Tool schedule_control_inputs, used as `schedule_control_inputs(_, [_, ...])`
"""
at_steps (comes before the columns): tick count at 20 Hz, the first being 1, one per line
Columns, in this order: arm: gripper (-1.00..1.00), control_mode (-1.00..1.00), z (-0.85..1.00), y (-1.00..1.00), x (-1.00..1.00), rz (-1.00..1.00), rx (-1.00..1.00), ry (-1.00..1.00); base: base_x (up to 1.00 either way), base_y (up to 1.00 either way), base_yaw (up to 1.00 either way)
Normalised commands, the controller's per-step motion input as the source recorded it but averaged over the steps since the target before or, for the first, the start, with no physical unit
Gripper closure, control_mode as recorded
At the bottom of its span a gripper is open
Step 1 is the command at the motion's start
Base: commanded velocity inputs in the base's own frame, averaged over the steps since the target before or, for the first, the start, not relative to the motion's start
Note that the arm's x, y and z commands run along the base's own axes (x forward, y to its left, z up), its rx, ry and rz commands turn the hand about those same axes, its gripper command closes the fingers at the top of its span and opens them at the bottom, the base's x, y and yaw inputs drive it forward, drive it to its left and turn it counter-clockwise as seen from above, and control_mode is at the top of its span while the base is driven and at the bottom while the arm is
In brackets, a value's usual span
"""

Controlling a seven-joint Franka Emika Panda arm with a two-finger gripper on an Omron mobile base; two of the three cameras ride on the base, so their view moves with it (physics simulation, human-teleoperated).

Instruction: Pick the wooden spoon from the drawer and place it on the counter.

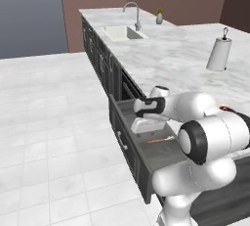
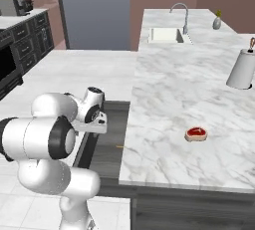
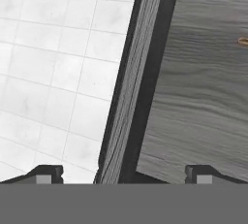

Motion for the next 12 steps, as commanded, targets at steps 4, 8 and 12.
schedule_control_inputs(4, [-1.00,-1.00,-0.75,0.05,0.19,0.00,0.03,0.00,0.00,0.00,0.00])
schedule_control_inputs(8, [-1.00,-1.00,-0.64,0.14,0.24,0.00,0.02,0.00,0.00,0.00,0.00])
schedule_control_inputs(12, [-1.00,-1.00,-0.66,0.30,0.22,0.00,0.05,0.00,0.00,0.00,0.00])
